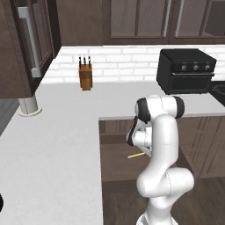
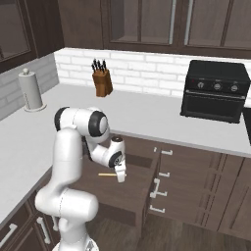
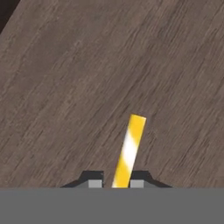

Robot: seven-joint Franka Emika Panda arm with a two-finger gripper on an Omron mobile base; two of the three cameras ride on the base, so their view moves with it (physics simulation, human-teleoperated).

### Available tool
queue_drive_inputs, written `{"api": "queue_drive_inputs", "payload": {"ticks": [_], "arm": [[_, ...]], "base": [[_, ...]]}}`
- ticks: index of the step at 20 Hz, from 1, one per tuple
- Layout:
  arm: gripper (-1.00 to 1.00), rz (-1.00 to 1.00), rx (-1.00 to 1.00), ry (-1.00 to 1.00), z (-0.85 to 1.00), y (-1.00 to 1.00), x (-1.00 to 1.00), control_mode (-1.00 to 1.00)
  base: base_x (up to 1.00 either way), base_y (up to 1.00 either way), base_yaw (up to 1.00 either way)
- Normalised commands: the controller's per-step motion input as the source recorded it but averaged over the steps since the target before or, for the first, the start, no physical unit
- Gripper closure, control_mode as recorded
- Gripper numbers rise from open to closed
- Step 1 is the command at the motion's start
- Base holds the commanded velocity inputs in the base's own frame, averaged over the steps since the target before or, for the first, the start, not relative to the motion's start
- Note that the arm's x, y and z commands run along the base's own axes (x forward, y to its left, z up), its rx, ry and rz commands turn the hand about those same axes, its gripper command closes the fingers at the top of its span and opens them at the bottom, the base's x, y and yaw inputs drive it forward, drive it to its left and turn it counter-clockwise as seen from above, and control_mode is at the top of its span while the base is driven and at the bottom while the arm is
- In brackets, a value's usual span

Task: Take a straw from the drawer in front and place it inside the glass cup on the dining counter.

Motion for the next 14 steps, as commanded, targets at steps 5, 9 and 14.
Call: {"api": "queue_drive_inputs", "payload": {"ticks": [5,9,14], "arm": [[1.0,-0.05,0.0,0.0,0.0,0.0,-0.05,-1.0],[1.0,-0.05,0.0,-0.03,0.51,0.0,-0.24,-1.0],[1.0,-0.03,0.0,-0.19,1.0,0.0,-0.57,-1.0]], "base": [[0.0,0.0,0.0],[0.0,0.0,0.0],[0.0,0.0,0.0]]}}
